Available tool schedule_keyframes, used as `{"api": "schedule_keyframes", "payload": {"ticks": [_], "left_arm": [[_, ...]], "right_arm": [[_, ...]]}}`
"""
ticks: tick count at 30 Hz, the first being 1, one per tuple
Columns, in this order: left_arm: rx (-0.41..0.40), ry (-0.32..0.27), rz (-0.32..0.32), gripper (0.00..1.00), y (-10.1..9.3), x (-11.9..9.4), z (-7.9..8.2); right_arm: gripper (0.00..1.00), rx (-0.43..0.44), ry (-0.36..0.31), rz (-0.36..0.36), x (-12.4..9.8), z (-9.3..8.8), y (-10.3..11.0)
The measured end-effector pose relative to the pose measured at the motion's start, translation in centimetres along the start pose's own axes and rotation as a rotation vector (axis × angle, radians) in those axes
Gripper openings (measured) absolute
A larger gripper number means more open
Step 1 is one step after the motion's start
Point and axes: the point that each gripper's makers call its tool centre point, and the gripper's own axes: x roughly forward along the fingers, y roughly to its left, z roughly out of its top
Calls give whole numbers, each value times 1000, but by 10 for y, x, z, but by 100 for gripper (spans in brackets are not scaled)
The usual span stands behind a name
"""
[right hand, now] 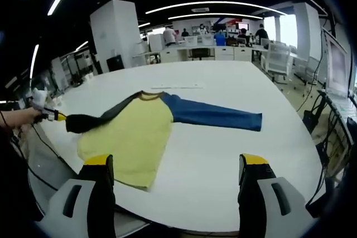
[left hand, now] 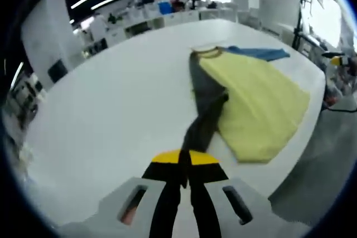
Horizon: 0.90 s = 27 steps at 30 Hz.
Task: Fold the garment on the visible template until the final outline fits inside the template.
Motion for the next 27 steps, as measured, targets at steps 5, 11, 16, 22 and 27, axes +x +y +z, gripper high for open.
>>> {"api": "schedule_keyframes", "payload": {"ticks": [5, 11, 16, 22, 27], "left_arm": [[-18, -3, 19, 0, 14, 0, 5], [-21, -6, 46, 0, 39, -1, 13], [-25, -1, 68, 0, 56, -1, 18], [-50, 15, 96, 0, 75, 1, 17], [-66, 35, 126, 0, 97, 4, 15]], "right_arm": [[92, -10, 3, 4, 5, 6, 1], [92, -16, 3, 10, 14, 11, 6], [92, -10, 2, 11, 20, 13, 8], [92, -5, 19, 8, 25, 9, 9], [92, -4, 34, 1, 29, 7, 7]]}}
